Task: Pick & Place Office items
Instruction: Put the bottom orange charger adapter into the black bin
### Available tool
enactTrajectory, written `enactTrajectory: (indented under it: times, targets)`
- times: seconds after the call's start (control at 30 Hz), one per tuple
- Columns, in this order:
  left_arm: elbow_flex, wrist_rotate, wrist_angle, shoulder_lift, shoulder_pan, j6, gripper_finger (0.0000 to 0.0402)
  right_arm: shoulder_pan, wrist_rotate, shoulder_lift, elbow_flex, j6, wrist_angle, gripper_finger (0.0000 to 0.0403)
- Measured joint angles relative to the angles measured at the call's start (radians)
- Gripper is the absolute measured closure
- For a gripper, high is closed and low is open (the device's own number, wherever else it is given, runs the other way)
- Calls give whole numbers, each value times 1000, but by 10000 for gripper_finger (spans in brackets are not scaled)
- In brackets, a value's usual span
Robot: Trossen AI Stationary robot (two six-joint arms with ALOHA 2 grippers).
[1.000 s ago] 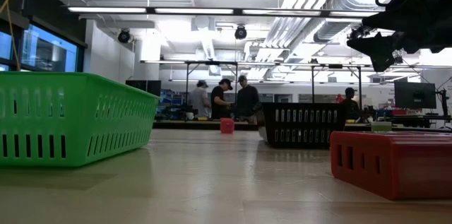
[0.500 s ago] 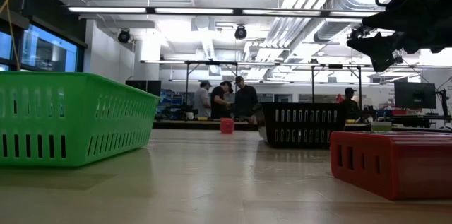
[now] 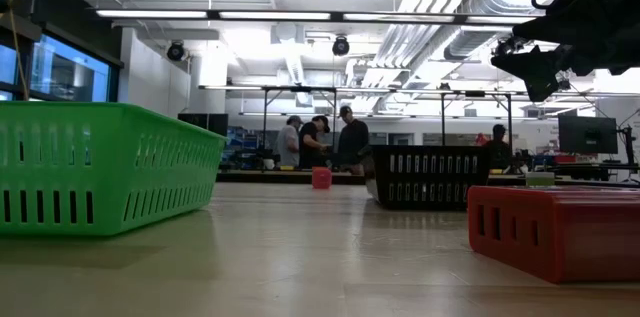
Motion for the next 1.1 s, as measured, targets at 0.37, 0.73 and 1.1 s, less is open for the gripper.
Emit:
enactTrajectory:
  times: [0.37,0.73,1.1]
  targets:
    - [2,97,125,-19,120,234,273,0,0,0,0,0,0,155]
    - [2,178,167,-34,266,505,273,0,0,0,0,0,0,155]
    - [2,281,173,-39,491,722,273,0,0,0,0,0,0,155]
